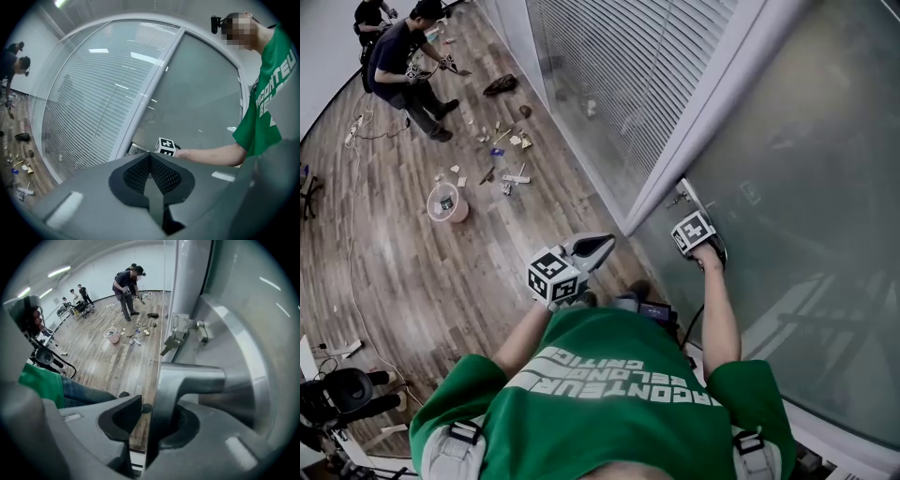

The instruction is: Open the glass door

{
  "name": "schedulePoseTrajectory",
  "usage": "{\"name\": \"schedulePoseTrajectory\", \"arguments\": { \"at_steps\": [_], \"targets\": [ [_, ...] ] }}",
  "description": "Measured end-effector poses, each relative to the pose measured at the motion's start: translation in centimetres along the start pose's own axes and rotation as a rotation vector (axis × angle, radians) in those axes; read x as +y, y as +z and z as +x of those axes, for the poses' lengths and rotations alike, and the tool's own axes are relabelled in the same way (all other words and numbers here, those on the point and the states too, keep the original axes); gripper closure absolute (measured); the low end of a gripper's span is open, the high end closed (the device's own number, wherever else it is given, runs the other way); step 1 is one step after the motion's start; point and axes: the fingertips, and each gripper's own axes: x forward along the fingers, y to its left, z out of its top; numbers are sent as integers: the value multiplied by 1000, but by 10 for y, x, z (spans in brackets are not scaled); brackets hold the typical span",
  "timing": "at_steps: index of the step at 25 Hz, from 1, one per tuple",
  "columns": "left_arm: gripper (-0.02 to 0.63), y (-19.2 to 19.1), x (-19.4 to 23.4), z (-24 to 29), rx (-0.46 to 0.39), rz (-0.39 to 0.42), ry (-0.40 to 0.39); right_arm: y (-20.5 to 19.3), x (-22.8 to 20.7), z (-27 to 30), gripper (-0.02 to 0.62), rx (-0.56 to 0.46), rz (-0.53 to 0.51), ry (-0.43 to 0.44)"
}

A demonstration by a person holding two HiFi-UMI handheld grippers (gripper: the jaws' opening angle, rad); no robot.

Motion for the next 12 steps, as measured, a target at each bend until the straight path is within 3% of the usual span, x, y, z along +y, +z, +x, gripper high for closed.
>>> {"name": "schedulePoseTrajectory", "arguments": {
  "at_steps": [4, 12],
  "targets": [
    [590, 0, -2, 11, 5, -5, 9, -8, 2, 1, 597, 80, -64, -3],
    [589, 4, -4, 32, 19, -10, 5, -5, 12, -6, 601, 72, -70, 83]
  ]
}}
